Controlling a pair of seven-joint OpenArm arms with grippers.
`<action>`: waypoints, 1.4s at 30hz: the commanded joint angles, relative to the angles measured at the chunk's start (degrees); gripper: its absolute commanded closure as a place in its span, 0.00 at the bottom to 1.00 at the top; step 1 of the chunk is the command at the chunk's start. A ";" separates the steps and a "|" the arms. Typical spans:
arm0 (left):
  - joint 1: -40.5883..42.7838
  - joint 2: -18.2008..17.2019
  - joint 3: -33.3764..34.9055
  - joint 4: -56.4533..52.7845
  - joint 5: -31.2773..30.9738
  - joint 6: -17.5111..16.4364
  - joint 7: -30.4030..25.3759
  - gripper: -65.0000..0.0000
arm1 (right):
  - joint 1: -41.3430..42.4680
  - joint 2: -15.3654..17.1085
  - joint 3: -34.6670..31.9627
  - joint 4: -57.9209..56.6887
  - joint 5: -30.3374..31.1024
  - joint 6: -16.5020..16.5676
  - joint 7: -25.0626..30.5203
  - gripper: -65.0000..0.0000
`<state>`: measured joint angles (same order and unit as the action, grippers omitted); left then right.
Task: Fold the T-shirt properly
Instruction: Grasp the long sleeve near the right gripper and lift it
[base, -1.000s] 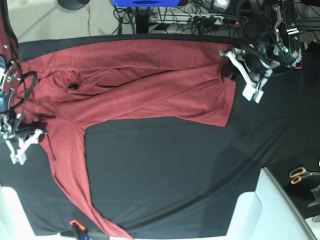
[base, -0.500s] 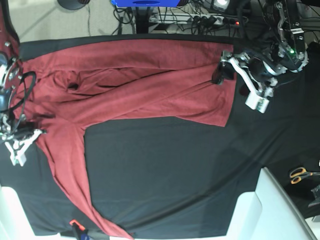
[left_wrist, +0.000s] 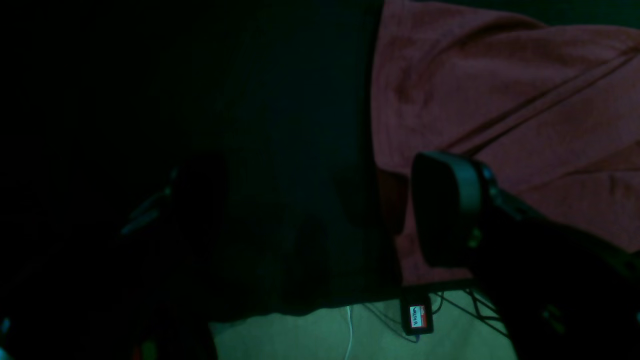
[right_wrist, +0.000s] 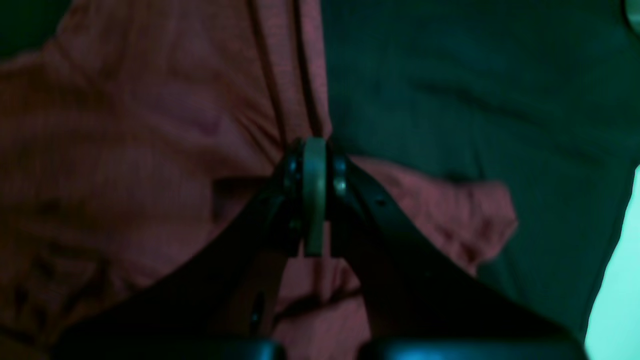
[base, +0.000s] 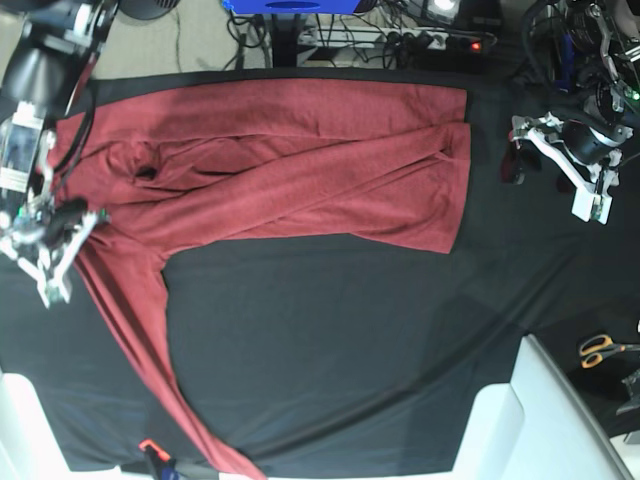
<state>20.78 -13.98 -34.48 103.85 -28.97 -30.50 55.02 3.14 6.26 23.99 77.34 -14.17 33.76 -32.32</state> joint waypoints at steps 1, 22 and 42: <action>-0.16 -0.84 -0.47 0.63 -0.87 -0.40 -0.91 0.14 | -0.46 -0.33 0.06 3.41 0.24 -0.13 0.36 1.00; -0.78 -0.75 -0.29 0.54 -0.87 -0.40 -0.91 0.14 | -16.89 -9.56 0.41 17.47 0.15 3.47 -2.19 1.00; -0.69 -0.66 -0.38 0.37 -0.87 -0.40 -1.00 0.14 | -18.57 -8.06 0.50 25.38 0.24 3.47 -6.67 0.52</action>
<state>20.18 -13.72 -34.44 103.50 -28.99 -30.50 55.00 -15.90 -1.93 24.38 101.54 -14.20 37.28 -39.75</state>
